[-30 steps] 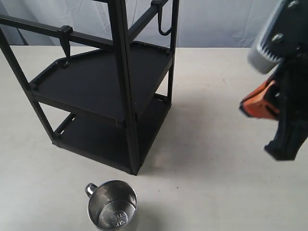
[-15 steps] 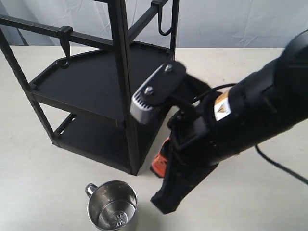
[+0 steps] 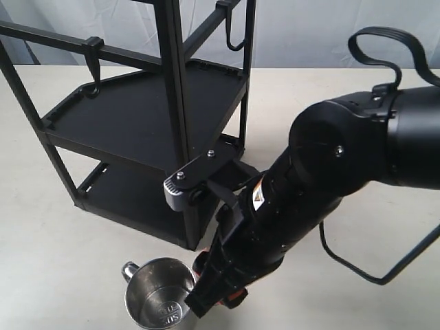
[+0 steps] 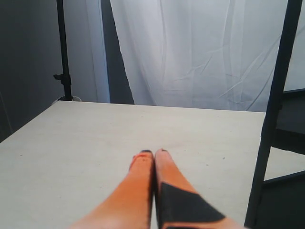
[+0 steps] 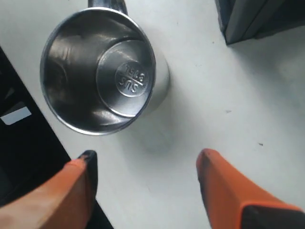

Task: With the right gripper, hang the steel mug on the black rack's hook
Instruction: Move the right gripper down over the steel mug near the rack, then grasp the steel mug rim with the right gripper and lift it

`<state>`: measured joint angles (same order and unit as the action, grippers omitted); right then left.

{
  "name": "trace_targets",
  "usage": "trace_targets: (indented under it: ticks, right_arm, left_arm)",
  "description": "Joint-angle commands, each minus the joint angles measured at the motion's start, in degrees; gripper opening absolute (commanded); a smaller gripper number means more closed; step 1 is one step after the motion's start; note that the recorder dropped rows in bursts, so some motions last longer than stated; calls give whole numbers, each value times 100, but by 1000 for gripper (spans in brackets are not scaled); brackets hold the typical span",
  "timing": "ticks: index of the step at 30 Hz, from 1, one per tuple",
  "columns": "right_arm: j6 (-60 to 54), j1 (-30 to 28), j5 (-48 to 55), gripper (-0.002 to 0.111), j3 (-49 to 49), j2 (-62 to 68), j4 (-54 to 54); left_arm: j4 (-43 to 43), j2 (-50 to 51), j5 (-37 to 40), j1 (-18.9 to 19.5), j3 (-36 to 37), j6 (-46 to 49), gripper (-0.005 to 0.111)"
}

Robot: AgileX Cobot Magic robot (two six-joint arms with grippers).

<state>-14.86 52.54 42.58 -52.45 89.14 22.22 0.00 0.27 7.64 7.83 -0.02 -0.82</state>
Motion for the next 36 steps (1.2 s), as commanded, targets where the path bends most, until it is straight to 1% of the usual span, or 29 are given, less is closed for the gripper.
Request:
trace_targets:
  ticks: [1,5,12,15,22,26,29,31,32,33,34,36]
  right_arm:
    - [1,13,-364,59,-50,71,243]
    - [-12,13,-446,59,-138,124,375]
    - [-12,25,-228,59,-346,557,421]
    - [-12,117,-256,59,-473,714,416]
    - [50,293,-200,51,-607,1054,340]
    - [352,293,-140,51,-618,1171,156]
    - [352,293,-139,50,-618,1245,180]
    - [352,293,-139,37,-618,1372,159]
    - [352,293,-139,24,-618,1440,159]
    - [352,293,-139,16,-618,1471,159]
    - [352,293,-139,0,-618,1494,159]
    - [276,293,-80,-1,-618,1508,159]
  left_arm:
    - [-41,-27,-31,-51,2,-14,2]
    - [-41,-27,-31,-51,2,-14,2]
    - [-41,-27,-31,-51,2,-14,2]
    - [-41,-27,-31,-51,2,-14,2]
    - [-41,-27,-31,-51,2,-14,2]
    - [-41,-27,-31,-51,2,-14,2]
    - [-41,-27,-31,-51,2,-14,2]
    - [-41,-27,-31,-51,2,-14,2]
    - [-41,-27,-31,-51,2,-14,2]
    - [-41,-27,-31,-51,2,-14,2]
    - [-41,-27,-31,-51,2,-14,2]
    - [-41,-27,-31,-51,2,-14,2]
